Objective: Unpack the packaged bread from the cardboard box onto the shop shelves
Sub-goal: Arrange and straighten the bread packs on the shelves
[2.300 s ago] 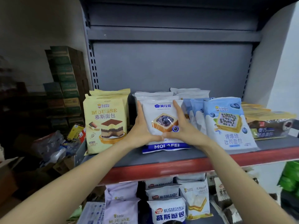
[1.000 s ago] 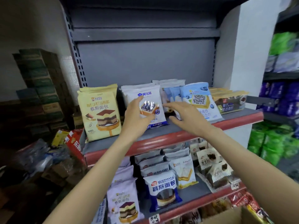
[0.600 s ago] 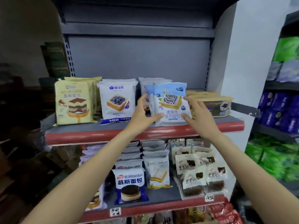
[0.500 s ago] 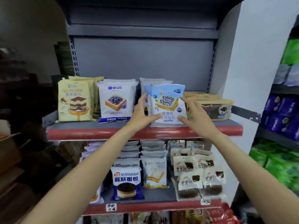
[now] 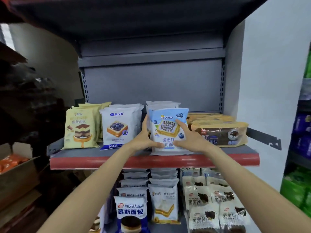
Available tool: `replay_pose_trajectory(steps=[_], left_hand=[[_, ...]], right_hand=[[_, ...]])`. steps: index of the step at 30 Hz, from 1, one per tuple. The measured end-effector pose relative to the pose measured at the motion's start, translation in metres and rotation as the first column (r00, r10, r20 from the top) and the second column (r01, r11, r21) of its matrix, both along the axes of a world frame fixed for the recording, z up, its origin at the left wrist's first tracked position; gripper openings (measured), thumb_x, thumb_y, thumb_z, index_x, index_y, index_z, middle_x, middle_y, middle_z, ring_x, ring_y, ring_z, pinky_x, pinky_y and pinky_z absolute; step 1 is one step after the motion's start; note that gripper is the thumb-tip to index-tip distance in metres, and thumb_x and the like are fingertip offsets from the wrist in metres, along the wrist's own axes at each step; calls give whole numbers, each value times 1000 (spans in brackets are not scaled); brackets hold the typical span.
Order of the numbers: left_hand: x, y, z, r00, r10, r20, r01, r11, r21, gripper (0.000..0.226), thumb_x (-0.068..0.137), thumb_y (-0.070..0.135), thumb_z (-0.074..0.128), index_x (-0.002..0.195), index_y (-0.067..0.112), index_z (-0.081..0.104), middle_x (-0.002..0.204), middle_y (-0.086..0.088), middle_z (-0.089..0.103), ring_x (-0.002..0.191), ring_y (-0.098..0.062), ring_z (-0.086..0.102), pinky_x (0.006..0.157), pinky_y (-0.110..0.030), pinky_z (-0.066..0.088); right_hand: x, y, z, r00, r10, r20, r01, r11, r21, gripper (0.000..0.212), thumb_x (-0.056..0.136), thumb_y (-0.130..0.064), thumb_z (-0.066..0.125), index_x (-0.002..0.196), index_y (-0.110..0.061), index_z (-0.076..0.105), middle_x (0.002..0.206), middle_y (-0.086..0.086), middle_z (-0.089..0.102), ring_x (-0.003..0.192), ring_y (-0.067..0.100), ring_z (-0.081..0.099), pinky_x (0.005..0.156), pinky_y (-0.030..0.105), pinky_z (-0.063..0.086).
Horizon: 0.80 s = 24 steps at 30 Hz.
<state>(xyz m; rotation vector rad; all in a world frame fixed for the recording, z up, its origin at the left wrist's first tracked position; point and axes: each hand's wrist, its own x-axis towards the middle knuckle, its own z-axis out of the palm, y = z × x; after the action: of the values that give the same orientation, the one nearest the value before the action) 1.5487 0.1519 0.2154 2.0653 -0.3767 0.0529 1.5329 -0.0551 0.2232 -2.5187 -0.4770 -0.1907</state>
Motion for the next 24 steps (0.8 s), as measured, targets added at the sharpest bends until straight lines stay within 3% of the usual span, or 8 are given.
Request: replay_pose_trajectory(steps=[2, 4, 6, 8, 13, 17, 20, 24], left_hand=[[9, -1, -2, 999, -45, -9, 45, 999, -15, 131, 71, 5, 80, 145, 31, -25, 147, 7, 34, 124, -4, 37, 101, -24, 37], [19, 0, -3, 996, -92, -11, 91, 994, -61, 133, 70, 0, 79, 145, 32, -26, 147, 9, 34, 124, -7, 44, 103, -29, 41], [28, 3, -6, 994, -110, -6, 109, 989, -95, 135, 68, -4, 79, 144, 33, -26, 146, 10, 35, 125, -9, 47, 105, -37, 42], [34, 4, -9, 992, -123, 13, 123, 986, -110, 135, 67, -7, 78, 145, 36, -24, 142, 13, 37, 124, -9, 48, 103, -39, 45], [42, 5, -6, 980, -100, 170, 115, 990, -83, 132, 64, -15, 76, 146, 30, -17, 134, 22, 32, 123, -2, 44, 91, -17, 48], [46, 12, -12, 948, -70, 310, 71, 997, 10, 132, 65, -6, 80, 134, 46, -20, 130, 41, 18, 118, 21, 37, 91, -3, 38], [54, 15, -11, 966, -27, 257, 9, 997, 73, 141, 60, 4, 86, 140, 39, -25, 133, 37, 23, 127, 2, 38, 105, -20, 37], [67, 13, -4, 991, 57, 125, -59, 998, 15, 161, 33, 45, 94, 140, 43, -27, 145, 5, 37, 134, -16, 38, 109, -44, 37]], right_hand=[[5, 2, -3, 998, 48, -36, -45, 996, 79, 84, 91, -28, 59, 147, -40, -1, 99, 5, 61, 53, 8, 47, 47, 14, 33], [14, 7, -6, 996, 75, -51, -66, 986, 151, 87, 90, -27, 62, 147, -41, -3, 128, 7, 55, 87, 16, 61, 59, 13, 38], [22, 11, -8, 991, 109, -78, -88, 967, 238, 92, 87, -25, 66, 146, -43, -3, 142, 6, 44, 119, 22, 51, 75, 19, 40], [29, 15, -8, 982, 154, -108, -109, 934, 341, 95, 84, -20, 69, 144, -45, 0, 139, 1, 44, 112, 18, 53, 72, 14, 44], [41, 24, -12, 983, 185, -15, -161, 888, 430, 104, 76, -9, 76, 145, -42, 7, 128, -12, 45, 106, 5, 53, 70, 0, 43], [47, 28, -18, 975, 200, 94, -221, 889, 400, 106, 75, -11, 76, 140, -54, 5, 130, -22, 40, 110, 1, 53, 88, 17, 49], [53, 30, -20, 979, 169, 111, -198, 911, 363, 99, 78, -22, 74, 137, -59, 4, 139, -3, 45, 123, 16, 47, 102, 35, 43], [64, 27, -15, 980, 191, 53, -196, 895, 402, 98, 80, -23, 73, 144, -46, 2, 133, -3, 49, 121, 17, 51, 105, 35, 40]])
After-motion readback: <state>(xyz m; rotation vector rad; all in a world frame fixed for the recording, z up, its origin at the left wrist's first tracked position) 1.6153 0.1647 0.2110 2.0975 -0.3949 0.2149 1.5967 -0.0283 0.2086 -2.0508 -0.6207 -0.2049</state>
